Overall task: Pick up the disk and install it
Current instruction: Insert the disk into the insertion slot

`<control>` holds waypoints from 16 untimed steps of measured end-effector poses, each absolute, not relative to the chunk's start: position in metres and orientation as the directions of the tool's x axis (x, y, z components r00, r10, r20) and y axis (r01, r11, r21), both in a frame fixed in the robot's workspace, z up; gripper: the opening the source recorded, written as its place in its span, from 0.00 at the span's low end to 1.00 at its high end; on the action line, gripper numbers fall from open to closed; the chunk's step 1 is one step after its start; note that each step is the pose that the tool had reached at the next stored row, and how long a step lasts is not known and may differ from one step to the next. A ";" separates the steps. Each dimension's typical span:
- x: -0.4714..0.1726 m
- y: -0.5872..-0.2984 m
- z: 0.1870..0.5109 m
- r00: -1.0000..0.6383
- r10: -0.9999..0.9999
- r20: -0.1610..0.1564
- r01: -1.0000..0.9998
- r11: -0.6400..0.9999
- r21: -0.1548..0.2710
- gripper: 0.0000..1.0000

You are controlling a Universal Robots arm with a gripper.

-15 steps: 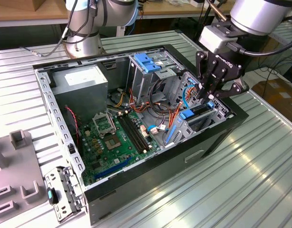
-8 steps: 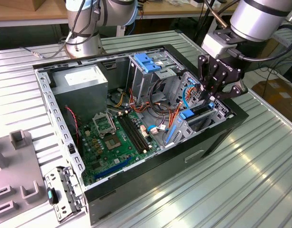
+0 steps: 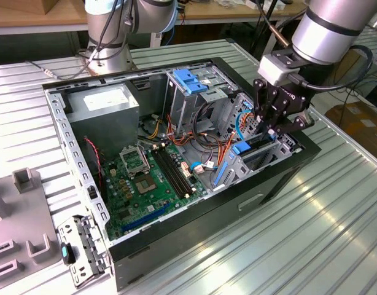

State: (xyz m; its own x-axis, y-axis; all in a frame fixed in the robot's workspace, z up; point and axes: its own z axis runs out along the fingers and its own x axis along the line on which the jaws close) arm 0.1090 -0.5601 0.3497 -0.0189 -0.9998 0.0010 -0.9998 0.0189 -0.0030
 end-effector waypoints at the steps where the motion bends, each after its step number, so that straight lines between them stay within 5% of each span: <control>1: 0.109 -0.560 0.348 -0.019 -1.000 0.001 -1.000 0.019 -0.003 0.24; 16: 0.111 -0.560 0.338 -0.019 -1.000 -0.002 -1.000 0.019 -0.003 0.24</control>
State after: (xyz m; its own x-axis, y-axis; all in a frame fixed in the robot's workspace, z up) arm 0.1107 -0.5601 0.3377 -0.0189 -0.9998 -0.0020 -0.9998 0.0189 -0.0032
